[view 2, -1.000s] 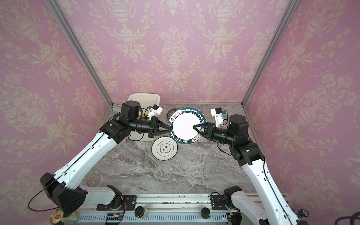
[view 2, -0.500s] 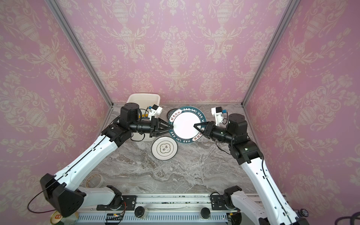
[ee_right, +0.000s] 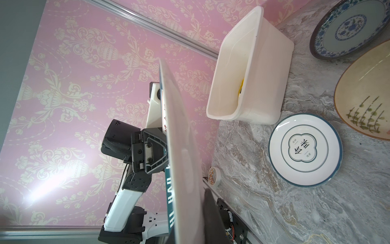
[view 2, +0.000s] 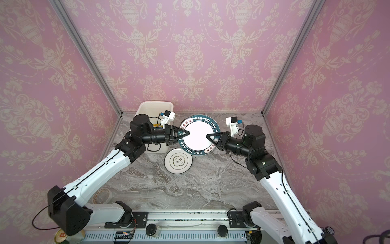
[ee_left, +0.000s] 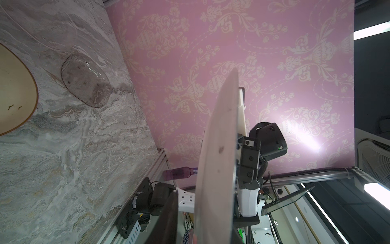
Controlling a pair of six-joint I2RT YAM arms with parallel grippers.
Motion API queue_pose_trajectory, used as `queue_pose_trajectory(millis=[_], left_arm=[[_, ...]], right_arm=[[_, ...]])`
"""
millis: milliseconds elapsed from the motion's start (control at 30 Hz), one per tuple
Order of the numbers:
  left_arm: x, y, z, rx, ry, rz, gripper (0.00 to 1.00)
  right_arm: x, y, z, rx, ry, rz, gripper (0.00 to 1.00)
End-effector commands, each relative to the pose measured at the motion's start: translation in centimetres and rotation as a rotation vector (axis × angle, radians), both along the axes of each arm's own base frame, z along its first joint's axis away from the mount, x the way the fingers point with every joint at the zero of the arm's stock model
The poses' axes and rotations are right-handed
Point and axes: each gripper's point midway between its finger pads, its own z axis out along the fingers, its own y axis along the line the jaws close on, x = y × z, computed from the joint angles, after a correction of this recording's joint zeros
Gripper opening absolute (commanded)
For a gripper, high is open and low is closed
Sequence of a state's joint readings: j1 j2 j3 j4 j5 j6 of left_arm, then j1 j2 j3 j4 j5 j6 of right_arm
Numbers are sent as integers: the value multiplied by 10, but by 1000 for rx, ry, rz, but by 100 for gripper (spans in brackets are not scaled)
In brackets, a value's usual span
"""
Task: Place the plates into the plastic bin on the countertop
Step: Pick up the plate from the middle-right of the table.
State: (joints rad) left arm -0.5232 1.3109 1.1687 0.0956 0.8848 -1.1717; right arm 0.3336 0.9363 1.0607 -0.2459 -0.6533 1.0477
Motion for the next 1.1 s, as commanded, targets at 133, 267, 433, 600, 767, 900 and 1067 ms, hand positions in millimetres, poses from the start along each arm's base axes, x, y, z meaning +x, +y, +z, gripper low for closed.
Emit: queue_pose_trajectory(millis=[133,267,433,600,767,900,1067], left_arm=[[-1,-4,3,-29,-4,10,14],[-4,-7,-2,-16,11,0,4],[-5,-5,-5,8,9,11,0],[-4,1,-4,51,-5,28,0],[8,25,-4,173,-31,96,0],[28,74,-4,376,-87,224,0],[61,155,-8,733,-198,418,0]], right_arm=[[-4,4,17,35,-75,12,0],[-2,5,14,28,-71,10,0],[-1,4,9,12,-67,2,12],[0,0,3,-26,-57,-18,46],[-2,-13,-24,-156,4,-72,65],[-12,-32,-56,-295,83,-121,69],[-25,-38,-82,-292,134,-136,69]])
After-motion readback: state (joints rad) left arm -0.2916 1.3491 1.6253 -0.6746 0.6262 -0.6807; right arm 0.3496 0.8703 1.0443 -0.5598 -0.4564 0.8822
